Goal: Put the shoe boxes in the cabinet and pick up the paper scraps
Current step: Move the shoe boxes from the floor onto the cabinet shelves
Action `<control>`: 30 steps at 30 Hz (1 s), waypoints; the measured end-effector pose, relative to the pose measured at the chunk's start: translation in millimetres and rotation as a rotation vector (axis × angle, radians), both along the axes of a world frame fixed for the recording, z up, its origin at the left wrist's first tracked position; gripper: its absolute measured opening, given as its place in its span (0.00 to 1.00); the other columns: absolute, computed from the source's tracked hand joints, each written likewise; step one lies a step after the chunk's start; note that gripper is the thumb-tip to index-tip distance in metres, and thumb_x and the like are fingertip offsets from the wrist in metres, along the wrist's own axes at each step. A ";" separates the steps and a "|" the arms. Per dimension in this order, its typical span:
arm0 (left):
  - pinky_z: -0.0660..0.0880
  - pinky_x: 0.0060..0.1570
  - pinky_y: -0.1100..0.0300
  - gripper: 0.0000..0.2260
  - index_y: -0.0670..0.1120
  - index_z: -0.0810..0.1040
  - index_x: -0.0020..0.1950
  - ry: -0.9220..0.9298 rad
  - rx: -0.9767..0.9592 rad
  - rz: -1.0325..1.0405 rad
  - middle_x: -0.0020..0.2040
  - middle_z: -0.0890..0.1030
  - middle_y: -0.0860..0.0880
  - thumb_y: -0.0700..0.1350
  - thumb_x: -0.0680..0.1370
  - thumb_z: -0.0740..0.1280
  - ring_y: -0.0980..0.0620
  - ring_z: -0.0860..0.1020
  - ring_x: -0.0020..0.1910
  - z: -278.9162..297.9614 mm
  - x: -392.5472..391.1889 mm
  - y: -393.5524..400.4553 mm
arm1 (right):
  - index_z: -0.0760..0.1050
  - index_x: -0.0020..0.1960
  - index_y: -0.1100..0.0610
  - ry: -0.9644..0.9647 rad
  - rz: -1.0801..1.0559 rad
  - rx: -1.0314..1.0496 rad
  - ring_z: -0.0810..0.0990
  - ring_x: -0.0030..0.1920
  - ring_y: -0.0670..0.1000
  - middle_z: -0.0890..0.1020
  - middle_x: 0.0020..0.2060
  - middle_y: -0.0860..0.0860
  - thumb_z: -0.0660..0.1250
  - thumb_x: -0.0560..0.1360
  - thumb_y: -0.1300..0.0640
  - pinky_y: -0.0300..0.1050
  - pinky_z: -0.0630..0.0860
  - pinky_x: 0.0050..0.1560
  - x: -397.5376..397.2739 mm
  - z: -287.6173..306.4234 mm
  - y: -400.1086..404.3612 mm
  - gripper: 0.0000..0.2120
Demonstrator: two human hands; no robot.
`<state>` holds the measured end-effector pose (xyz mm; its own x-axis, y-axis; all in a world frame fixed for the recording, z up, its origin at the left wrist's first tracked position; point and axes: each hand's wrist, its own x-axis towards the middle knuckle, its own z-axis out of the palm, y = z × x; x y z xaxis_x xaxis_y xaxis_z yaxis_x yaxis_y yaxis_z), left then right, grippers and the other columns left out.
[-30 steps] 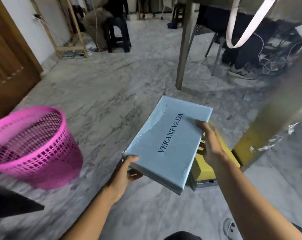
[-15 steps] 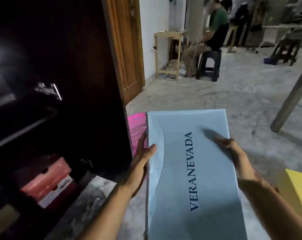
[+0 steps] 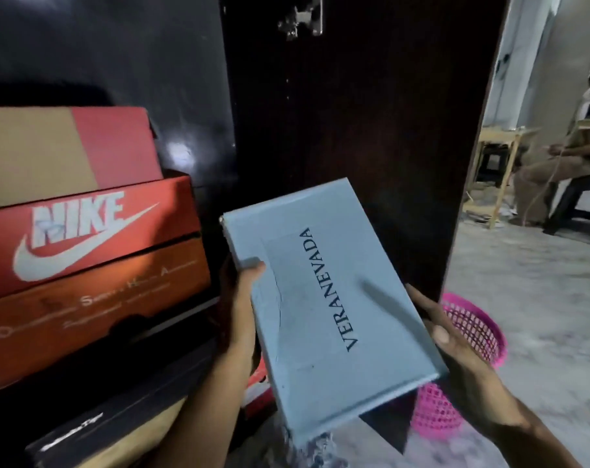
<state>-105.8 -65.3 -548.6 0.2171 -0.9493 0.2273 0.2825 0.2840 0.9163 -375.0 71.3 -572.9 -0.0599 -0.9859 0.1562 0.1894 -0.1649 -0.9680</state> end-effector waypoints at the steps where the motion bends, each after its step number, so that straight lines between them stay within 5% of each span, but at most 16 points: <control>1: 0.76 0.62 0.32 0.30 0.45 0.81 0.64 0.019 0.014 0.049 0.60 0.84 0.40 0.57 0.65 0.72 0.34 0.82 0.59 2.6 13.9 -21.2 | 0.71 0.74 0.40 0.021 0.028 0.028 0.79 0.69 0.56 0.80 0.70 0.49 0.79 0.60 0.37 0.67 0.74 0.67 13.7 -0.7 -9.2 0.44; 4: 0.78 0.56 0.44 0.36 0.41 0.83 0.62 0.049 0.037 0.115 0.57 0.85 0.40 0.59 0.58 0.72 0.42 0.83 0.54 14.7 31.0 -74.4 | 0.77 0.67 0.40 0.010 0.040 0.092 0.80 0.66 0.58 0.82 0.66 0.50 0.83 0.55 0.36 0.67 0.77 0.64 42.4 -3.8 -34.1 0.42; 8: 0.79 0.62 0.43 0.51 0.54 0.81 0.66 0.042 0.256 0.046 0.61 0.85 0.48 0.75 0.46 0.75 0.42 0.84 0.57 -26.9 45.2 -159.3 | 0.78 0.65 0.45 -0.118 -0.107 0.134 0.81 0.62 0.64 0.80 0.64 0.55 0.74 0.72 0.47 0.67 0.79 0.63 71.2 0.4 -73.0 0.22; 11: 0.78 0.62 0.42 0.53 0.59 0.79 0.66 -0.009 0.350 0.061 0.62 0.84 0.50 0.79 0.44 0.73 0.43 0.83 0.58 -27.4 43.3 -154.4 | 0.79 0.63 0.48 -0.152 -0.173 0.213 0.82 0.60 0.63 0.81 0.61 0.55 0.69 0.79 0.49 0.65 0.79 0.63 83.2 7.6 -100.9 0.13; 16: 0.80 0.59 0.44 0.33 0.48 0.83 0.58 -0.144 0.233 0.059 0.53 0.86 0.46 0.66 0.59 0.71 0.42 0.84 0.52 6.4 38.4 -71.3 | 0.77 0.60 0.57 -0.146 -0.274 0.313 0.84 0.55 0.61 0.83 0.58 0.60 0.69 0.80 0.54 0.55 0.84 0.51 98.0 14.9 -157.4 0.11; 19: 0.77 0.40 0.57 0.25 0.44 0.81 0.59 -0.233 0.163 0.066 0.50 0.86 0.45 0.59 0.70 0.71 0.45 0.84 0.46 4.1 37.1 -54.2 | 0.73 0.64 0.60 -0.122 -0.315 0.297 0.84 0.57 0.62 0.81 0.59 0.61 0.76 0.76 0.52 0.54 0.86 0.44 109.6 9.0 -194.1 0.23; 22: 0.76 0.40 0.60 0.18 0.47 0.79 0.59 -0.267 0.142 0.048 0.48 0.85 0.51 0.55 0.74 0.71 0.50 0.84 0.47 -4.5 35.2 -50.2 | 0.71 0.59 0.54 0.165 -0.477 0.265 0.82 0.58 0.60 0.80 0.60 0.59 0.79 0.68 0.43 0.57 0.83 0.56 128.5 3.1 -220.9 0.27; 26: 0.70 0.39 0.64 0.15 0.50 0.75 0.64 -0.298 0.188 0.025 0.47 0.80 0.59 0.48 0.79 0.71 0.63 0.77 0.45 -10.2 32.9 -56.4 | 0.74 0.67 0.54 0.480 -0.480 0.164 0.76 0.65 0.59 0.78 0.65 0.59 0.71 0.76 0.46 0.52 0.75 0.67 157.5 3.0 -238.7 0.23; 30: 0.71 0.46 0.60 0.21 0.50 0.72 0.72 -0.305 0.185 0.021 0.61 0.80 0.52 0.48 0.79 0.70 0.53 0.78 0.55 -8.4 28.0 -65.7 | 0.71 0.75 0.48 0.554 -0.205 0.124 0.79 0.62 0.54 0.79 0.64 0.51 0.66 0.79 0.47 0.50 0.77 0.63 177.9 3.9 -253.5 0.25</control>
<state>-77.8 -131.1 -557.0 0.1858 -0.9765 0.1089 -0.0161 0.1078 0.9940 -197.1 -182.2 -568.9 -0.1936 -0.9757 0.1028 -0.3727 -0.0238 -0.9277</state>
